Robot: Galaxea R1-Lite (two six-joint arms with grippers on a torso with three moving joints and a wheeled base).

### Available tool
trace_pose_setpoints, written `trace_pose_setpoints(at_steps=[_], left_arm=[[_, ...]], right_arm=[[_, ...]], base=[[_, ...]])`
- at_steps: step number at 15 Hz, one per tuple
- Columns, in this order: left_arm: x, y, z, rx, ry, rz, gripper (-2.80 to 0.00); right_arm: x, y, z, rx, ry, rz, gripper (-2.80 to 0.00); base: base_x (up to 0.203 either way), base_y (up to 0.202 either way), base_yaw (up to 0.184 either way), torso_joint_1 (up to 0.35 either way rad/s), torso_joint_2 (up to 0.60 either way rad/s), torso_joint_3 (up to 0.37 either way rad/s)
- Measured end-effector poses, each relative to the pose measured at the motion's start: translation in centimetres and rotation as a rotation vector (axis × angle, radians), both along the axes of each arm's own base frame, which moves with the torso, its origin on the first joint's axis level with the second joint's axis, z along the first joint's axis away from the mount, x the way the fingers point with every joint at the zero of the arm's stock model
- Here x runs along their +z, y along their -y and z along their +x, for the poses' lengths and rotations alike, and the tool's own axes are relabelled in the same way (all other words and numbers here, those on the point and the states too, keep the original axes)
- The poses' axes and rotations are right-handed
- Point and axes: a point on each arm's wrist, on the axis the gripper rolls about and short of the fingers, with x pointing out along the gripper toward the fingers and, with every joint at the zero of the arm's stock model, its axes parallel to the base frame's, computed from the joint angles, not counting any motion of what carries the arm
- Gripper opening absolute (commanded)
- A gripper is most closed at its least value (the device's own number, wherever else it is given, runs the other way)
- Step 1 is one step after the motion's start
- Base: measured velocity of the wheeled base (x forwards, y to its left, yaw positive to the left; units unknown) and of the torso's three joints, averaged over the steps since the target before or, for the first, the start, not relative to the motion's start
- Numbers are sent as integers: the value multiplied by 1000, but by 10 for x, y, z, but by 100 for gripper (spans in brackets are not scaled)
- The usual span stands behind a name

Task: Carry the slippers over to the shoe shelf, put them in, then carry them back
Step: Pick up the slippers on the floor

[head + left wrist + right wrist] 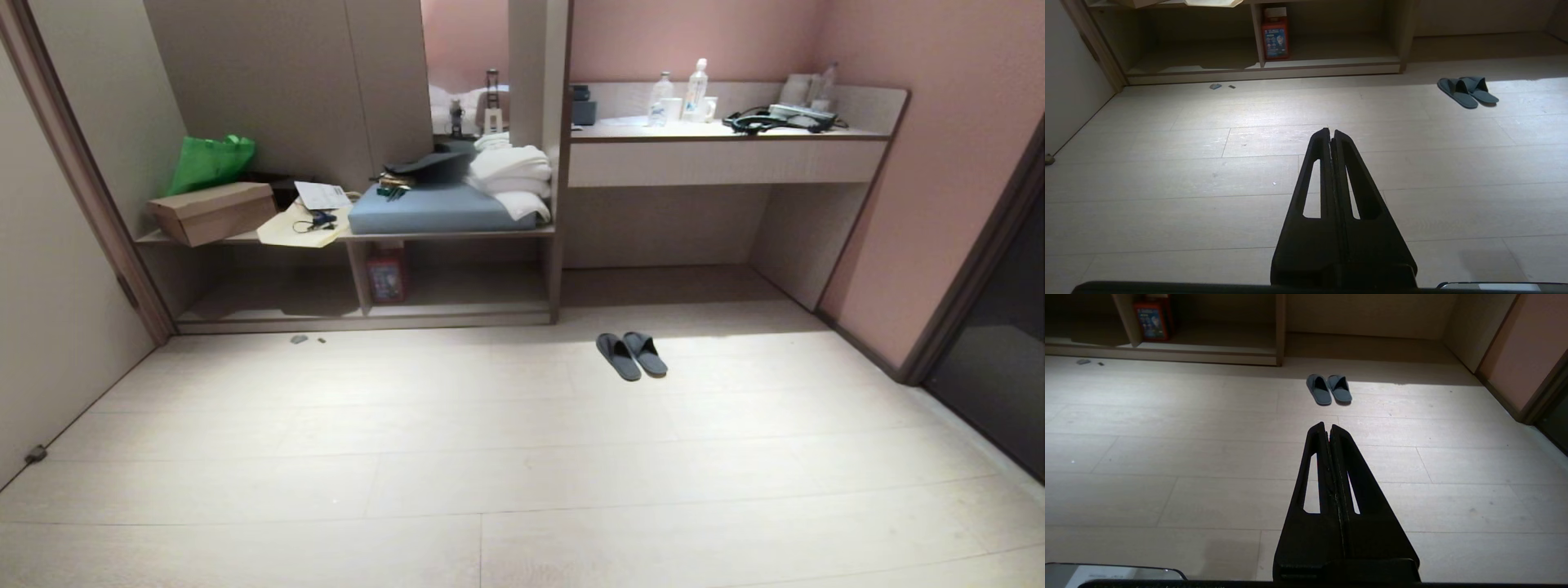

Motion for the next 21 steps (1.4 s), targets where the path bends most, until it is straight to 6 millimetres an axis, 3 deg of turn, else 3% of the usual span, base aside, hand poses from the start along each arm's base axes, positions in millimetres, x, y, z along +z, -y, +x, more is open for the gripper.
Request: trace_pose_setpoints(at_steps=[19,21], left_arm=[[0,0,0,0,0,1,-280],[0,0,0,0,1,0,-280]], right_arm=[[0,0,0,-16,2,52,-280],[0,0,0,-15,3,52,-280]], base=[[0,0,0,0,0,0],[151,0,-1,2,2,2]])
